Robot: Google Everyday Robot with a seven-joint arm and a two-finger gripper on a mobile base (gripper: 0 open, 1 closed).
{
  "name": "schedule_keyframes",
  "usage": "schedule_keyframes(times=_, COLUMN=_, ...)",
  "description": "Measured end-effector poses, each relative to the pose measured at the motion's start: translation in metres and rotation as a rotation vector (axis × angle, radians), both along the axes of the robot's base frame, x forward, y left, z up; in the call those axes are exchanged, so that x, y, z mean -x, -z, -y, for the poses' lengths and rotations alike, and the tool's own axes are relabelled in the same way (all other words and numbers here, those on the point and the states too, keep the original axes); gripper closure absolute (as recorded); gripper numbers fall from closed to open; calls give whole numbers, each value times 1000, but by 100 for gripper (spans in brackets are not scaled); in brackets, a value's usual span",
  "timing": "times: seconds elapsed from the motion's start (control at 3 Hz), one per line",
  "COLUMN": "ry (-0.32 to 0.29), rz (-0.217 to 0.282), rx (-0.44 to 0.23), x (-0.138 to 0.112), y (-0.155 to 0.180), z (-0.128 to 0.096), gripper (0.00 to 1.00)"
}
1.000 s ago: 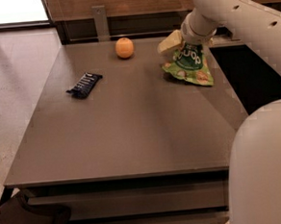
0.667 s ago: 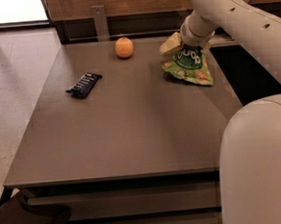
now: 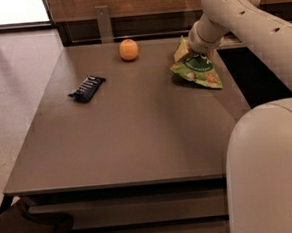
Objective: Pick green rice chip bag
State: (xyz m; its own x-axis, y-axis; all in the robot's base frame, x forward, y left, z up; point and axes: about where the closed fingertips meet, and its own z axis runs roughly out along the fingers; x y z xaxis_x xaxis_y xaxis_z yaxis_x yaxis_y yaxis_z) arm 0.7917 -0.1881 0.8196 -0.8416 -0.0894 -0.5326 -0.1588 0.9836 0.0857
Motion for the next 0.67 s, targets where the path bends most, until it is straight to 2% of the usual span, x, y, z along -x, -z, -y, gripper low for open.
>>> schedule_keyframes(times=0.67, ry=0, rz=0, rx=0, x=0, y=-2, z=0, gripper=98)
